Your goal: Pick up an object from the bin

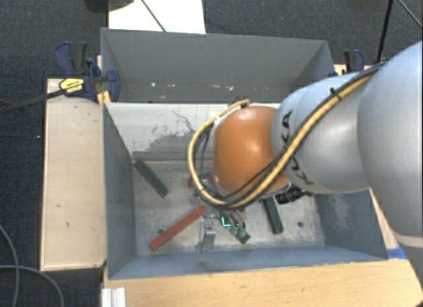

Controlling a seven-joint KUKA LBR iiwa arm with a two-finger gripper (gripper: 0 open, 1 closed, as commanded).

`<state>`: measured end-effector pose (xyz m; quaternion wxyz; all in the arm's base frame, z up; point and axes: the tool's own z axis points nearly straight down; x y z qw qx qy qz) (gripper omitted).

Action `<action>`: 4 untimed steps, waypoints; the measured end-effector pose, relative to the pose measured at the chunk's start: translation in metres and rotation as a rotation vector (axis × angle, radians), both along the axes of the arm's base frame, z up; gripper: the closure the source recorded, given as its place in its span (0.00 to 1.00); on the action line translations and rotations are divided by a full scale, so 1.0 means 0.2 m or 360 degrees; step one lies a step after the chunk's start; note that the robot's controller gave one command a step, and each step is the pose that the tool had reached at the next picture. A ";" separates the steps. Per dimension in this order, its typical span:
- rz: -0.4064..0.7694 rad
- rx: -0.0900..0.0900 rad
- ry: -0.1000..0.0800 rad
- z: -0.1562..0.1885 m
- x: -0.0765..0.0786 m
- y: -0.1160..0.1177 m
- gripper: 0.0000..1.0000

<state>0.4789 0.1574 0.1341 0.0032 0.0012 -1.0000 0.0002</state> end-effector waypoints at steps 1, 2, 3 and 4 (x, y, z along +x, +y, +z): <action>-0.0007 0.0002 -0.0012 0.02 0.01 0.00 0.00; 0.0074 0.0004 -0.0021 -0.21 0.07 0.03 0.00; 0.0286 0.0002 -0.0007 -0.33 0.11 0.04 0.00; 0.0642 0.0005 -0.0016 -0.32 0.16 0.12 1.00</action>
Offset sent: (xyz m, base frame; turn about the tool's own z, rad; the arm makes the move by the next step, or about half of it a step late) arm 0.0159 0.0078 -0.0641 -0.0672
